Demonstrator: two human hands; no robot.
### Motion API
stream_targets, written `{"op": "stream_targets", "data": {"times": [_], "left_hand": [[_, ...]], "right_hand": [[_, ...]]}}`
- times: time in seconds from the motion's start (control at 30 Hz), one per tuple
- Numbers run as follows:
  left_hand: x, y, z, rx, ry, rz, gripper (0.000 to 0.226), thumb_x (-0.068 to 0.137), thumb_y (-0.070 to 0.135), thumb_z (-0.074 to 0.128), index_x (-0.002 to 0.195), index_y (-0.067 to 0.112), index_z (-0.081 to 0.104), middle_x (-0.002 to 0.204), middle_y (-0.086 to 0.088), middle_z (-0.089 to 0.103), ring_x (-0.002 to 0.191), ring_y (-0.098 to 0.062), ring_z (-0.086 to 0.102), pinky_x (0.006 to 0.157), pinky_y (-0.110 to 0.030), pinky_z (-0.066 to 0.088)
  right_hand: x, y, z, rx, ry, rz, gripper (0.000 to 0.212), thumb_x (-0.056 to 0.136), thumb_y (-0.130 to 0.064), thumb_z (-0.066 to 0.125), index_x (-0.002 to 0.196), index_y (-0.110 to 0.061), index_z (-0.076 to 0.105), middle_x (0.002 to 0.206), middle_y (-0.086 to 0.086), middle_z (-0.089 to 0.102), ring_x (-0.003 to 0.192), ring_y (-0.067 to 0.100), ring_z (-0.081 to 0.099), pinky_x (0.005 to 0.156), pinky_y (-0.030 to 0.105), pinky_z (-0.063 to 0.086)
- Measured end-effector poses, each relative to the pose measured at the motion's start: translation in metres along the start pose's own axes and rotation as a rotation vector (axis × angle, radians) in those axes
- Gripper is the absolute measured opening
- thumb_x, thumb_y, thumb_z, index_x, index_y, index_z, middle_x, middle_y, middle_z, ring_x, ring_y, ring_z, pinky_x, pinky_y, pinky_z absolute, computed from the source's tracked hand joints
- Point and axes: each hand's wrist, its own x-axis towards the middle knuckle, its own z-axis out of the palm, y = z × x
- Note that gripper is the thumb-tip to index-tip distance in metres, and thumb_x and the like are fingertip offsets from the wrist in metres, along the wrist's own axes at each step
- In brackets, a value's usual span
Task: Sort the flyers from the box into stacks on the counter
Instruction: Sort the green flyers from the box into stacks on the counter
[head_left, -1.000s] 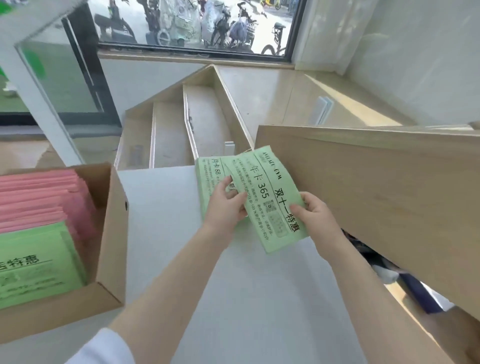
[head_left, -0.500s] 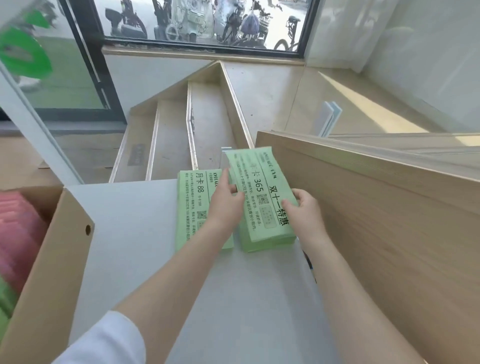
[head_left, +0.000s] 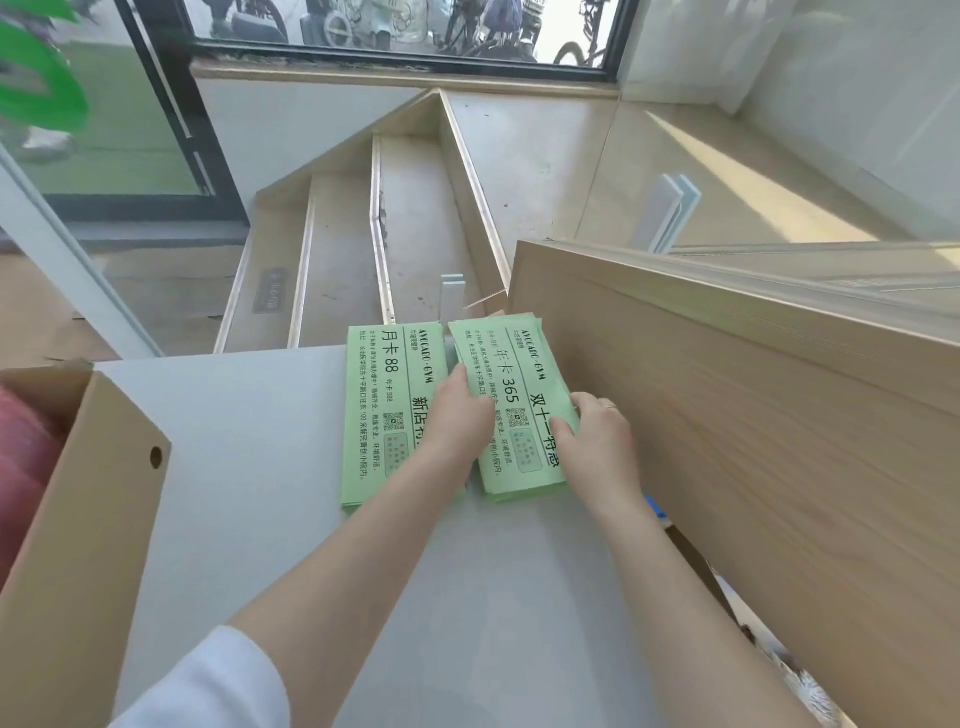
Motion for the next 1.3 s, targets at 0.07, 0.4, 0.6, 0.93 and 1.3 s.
{"op": "stream_targets", "data": {"times": [0.07, 0.4, 0.6, 0.93, 1.3], "left_hand": [[0.002, 0.000, -0.002, -0.062, -0.026, -0.027, 0.042, 0.092, -0.002, 0.032, 0.124, 0.020, 0.049, 0.111, 0.004, 0.060, 0.081, -0.004, 0.058, 0.046, -0.011, 0.043], [0.028, 0.011, -0.002, -0.263, -0.066, -0.148, 0.042, 0.093, 0.010, 0.039, 0.133, 0.025, 0.036, 0.117, 0.000, 0.059, 0.089, -0.015, 0.061, 0.061, -0.029, 0.048], [0.061, 0.028, 0.001, -0.273, 0.004, -0.201, 0.036, 0.092, 0.017, 0.034, 0.128, 0.020, 0.038, 0.102, -0.005, 0.061, 0.085, -0.023, 0.060, 0.074, -0.036, 0.050], [0.078, 0.019, 0.013, -0.321, 0.074, -0.210, 0.056, 0.093, 0.030, 0.036, 0.144, 0.039, 0.015, 0.136, -0.001, 0.047, 0.104, -0.023, 0.060, 0.065, -0.032, 0.052], [0.001, -0.006, 0.009, -0.375, -0.096, -0.177, 0.042, 0.099, 0.024, 0.034, 0.141, 0.026, 0.032, 0.132, 0.004, 0.053, 0.106, -0.013, 0.056, 0.069, -0.026, 0.044]], "right_hand": [[0.002, 0.000, 0.000, 0.008, 0.003, -0.006, 0.022, 0.092, -0.019, 0.049, 0.110, -0.009, 0.058, 0.108, 0.012, 0.054, 0.095, 0.027, 0.053, 0.077, 0.034, 0.042], [0.044, -0.026, -0.012, 0.183, -0.131, 0.056, 0.034, 0.097, -0.013, 0.040, 0.128, -0.004, 0.047, 0.134, 0.010, 0.049, 0.121, 0.025, 0.046, 0.092, 0.028, 0.035], [0.097, -0.037, -0.004, 0.380, -0.287, 0.282, 0.034, 0.092, -0.012, 0.036, 0.121, -0.011, 0.054, 0.125, 0.007, 0.059, 0.107, 0.024, 0.060, 0.088, 0.037, 0.048], [0.108, -0.040, 0.007, 0.429, -0.352, 0.166, 0.038, 0.089, -0.009, 0.032, 0.107, -0.035, 0.053, 0.108, -0.005, 0.066, 0.095, 0.021, 0.066, 0.087, 0.046, 0.053], [0.018, -0.010, -0.020, 0.553, -0.317, 0.289, 0.029, 0.100, -0.015, 0.033, 0.097, -0.028, 0.058, 0.092, -0.010, 0.060, 0.092, 0.013, 0.057, 0.090, 0.034, 0.045]]}}
